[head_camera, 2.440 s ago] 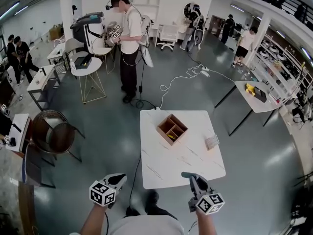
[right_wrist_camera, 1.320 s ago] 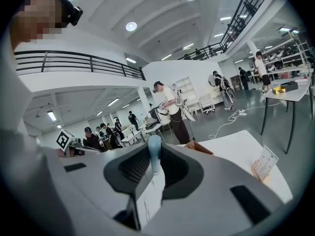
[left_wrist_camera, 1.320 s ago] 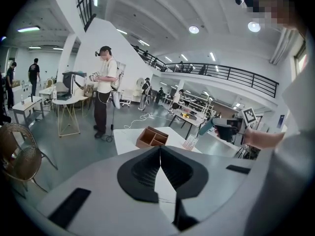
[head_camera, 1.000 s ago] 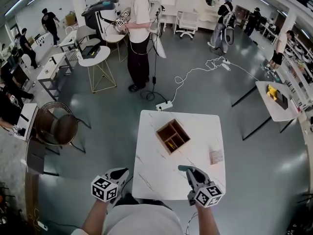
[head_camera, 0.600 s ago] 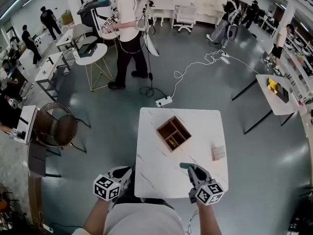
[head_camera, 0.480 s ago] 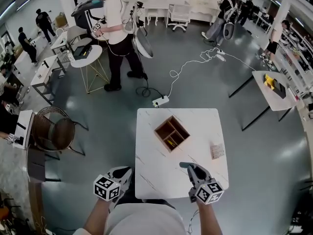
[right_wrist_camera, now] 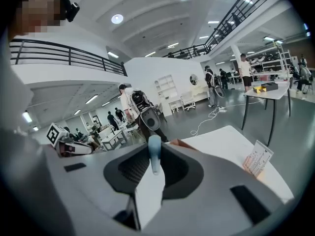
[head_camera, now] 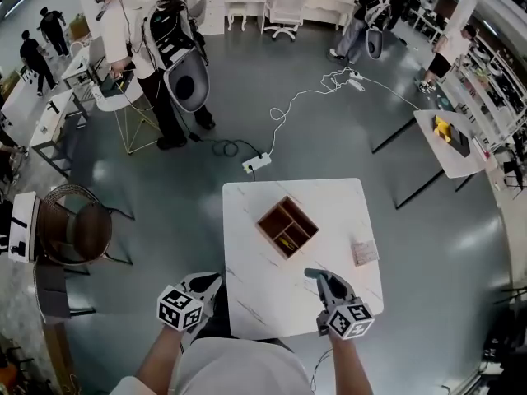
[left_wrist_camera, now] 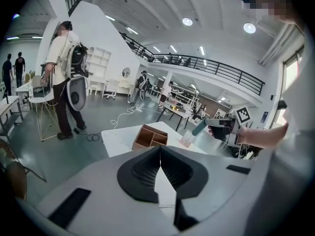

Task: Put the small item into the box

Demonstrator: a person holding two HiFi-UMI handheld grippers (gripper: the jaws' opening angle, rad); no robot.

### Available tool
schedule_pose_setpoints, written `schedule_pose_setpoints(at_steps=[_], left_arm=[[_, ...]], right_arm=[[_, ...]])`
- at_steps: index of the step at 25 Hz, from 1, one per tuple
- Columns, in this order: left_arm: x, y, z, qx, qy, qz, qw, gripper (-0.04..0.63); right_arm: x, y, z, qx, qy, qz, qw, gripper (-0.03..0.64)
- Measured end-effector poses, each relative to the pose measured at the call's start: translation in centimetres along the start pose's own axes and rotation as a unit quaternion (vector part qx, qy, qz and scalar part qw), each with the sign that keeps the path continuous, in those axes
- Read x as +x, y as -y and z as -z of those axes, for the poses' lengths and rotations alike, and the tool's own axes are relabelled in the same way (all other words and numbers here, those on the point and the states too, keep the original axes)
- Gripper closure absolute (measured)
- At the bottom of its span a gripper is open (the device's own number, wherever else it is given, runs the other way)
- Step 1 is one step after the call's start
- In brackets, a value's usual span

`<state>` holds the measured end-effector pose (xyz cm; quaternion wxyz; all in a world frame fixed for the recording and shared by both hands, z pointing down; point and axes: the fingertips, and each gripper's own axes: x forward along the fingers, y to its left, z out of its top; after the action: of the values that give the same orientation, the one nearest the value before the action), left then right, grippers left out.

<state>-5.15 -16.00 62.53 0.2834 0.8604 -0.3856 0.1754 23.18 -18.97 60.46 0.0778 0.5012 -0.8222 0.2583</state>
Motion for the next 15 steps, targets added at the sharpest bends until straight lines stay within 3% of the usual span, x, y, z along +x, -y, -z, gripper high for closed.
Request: schedule_pose_setpoints(at_steps=[7, 15], left_arm=[[2.0, -4.1, -0.6, -0.003, -0.018, 0.023, 0.9996, 0.581], [5.3, -5.9, -0.2, -0.006, -0.044, 0.060, 0.9972, 0.581]], right_arm=[[4.5, 0.4, 0.1, -0.004, -0.020, 0.026, 0.999, 0.535], [9.3, 1.7, 2.0, -0.001, -0.049, 0.059, 0.997, 0.535]])
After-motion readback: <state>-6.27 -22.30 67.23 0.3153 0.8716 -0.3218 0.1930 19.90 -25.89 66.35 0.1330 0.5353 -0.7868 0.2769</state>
